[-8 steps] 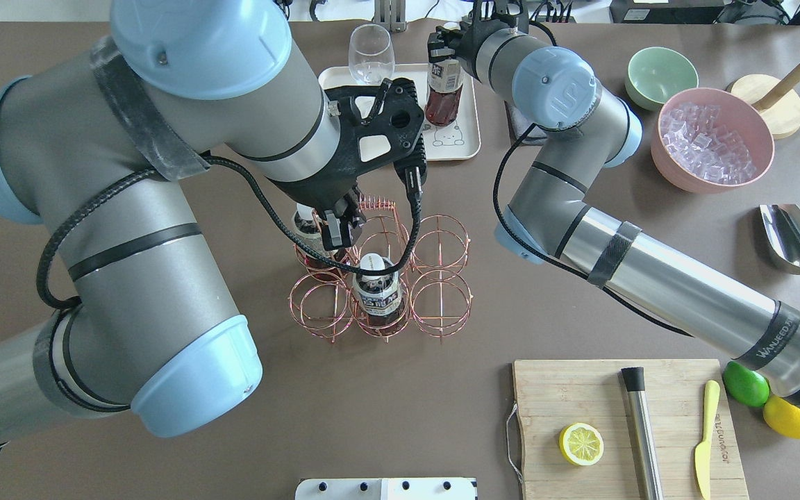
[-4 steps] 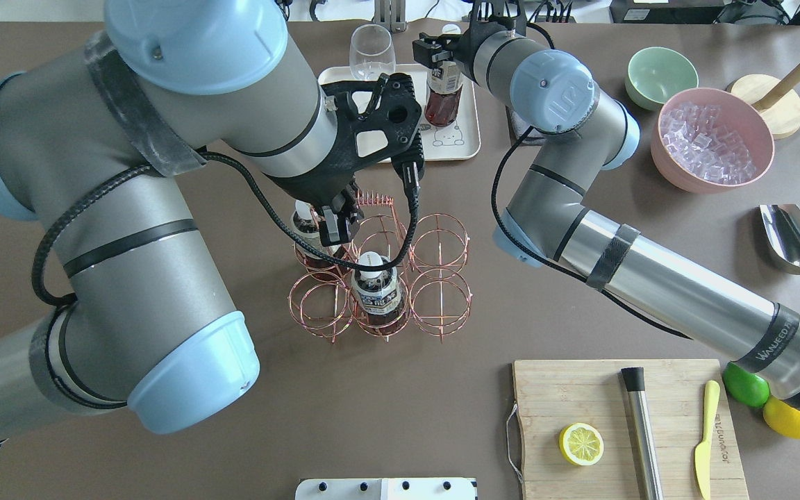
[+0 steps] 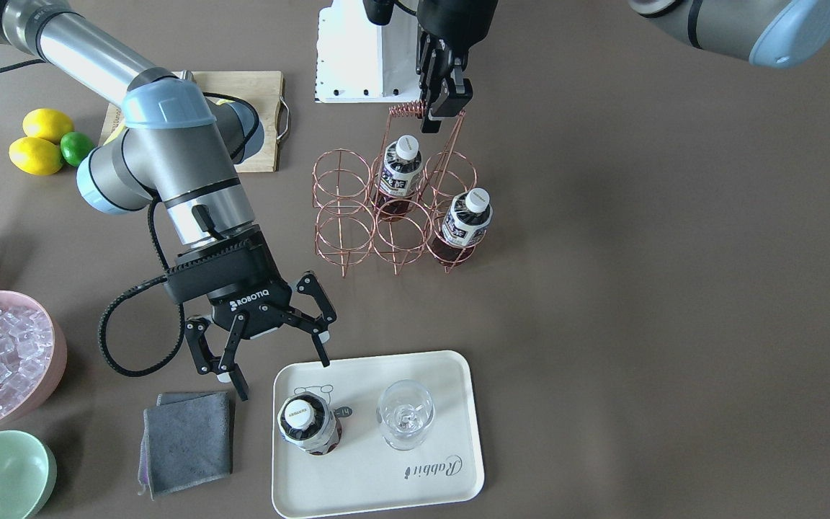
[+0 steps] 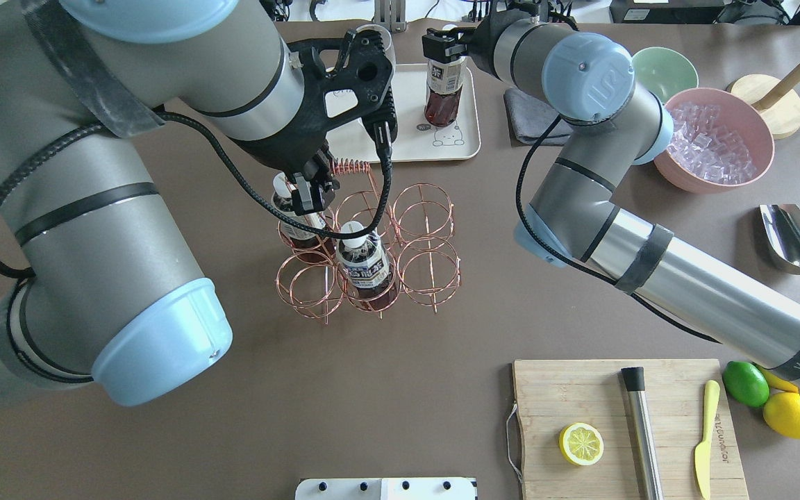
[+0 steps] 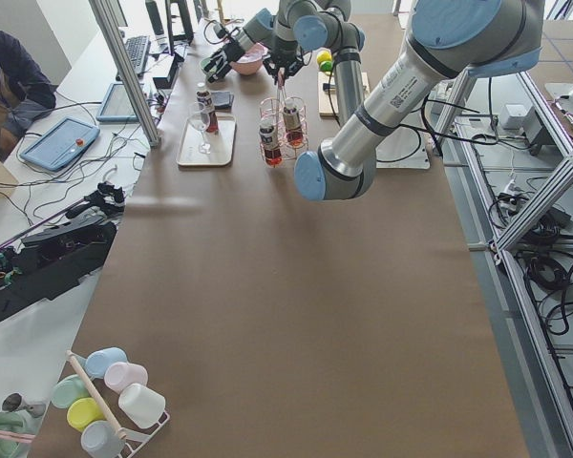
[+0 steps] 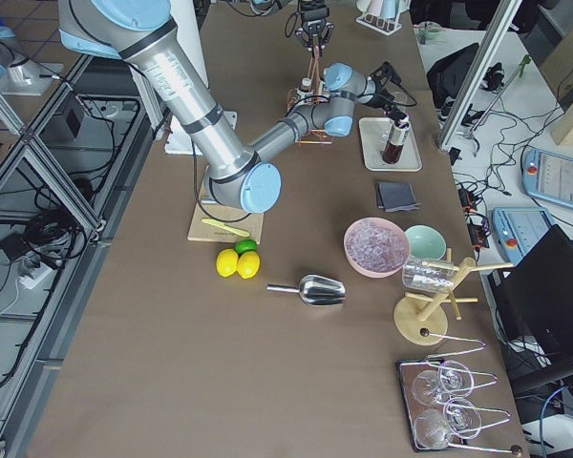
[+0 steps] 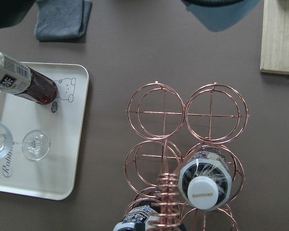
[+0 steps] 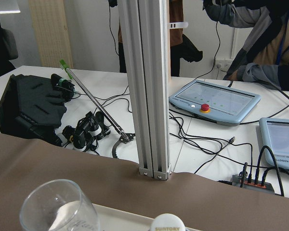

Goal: Take tea from basket to plate

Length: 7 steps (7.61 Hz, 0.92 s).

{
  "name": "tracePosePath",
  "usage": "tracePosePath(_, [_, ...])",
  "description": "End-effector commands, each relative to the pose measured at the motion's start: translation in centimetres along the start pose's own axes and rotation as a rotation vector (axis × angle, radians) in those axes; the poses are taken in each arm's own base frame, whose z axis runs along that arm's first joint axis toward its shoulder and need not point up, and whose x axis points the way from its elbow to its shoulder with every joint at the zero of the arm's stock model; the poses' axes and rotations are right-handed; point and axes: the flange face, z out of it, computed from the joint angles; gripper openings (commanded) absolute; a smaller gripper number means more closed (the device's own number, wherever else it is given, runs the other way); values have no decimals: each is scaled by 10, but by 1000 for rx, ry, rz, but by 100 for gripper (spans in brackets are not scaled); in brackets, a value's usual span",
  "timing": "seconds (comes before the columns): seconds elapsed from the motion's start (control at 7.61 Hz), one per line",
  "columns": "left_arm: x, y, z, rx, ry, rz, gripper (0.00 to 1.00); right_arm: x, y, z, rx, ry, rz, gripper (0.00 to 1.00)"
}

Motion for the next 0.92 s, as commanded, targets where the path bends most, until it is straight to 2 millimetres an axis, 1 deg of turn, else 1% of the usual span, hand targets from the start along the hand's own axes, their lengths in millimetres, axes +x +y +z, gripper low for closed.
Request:
tracePosePath(0.0, [-31, 21, -27, -16, -56, -46, 0, 17, -24, -98, -99, 62, 8, 100])
tracePosePath(0.13, [-43, 30, -34, -23, -74, -54, 0, 32, -14, -127, -139, 100, 5, 100])
tracePosePath(0.26, [-57, 41, -40, -35, -91, 20, 0, 54, 9, -141, -221, 138, 3, 100])
tracePosePath(0.39, [-82, 66, -51, -65, -105, 8, 0, 83, 31, -158, -299, 225, -2, 100])
tracePosePath(0.53, [-103, 96, -56, -83, -93, 31, 0, 109, 52, -170, -362, 288, -3, 100])
tracePosePath(0.66, [-126, 130, -65, -105, -96, 47, 0, 148, 74, -181, -453, 314, 29, 100])
tracePosePath(0.79, [-148, 167, -76, -123, -94, 58, 0, 200, 82, -200, -536, 333, 84, 100])
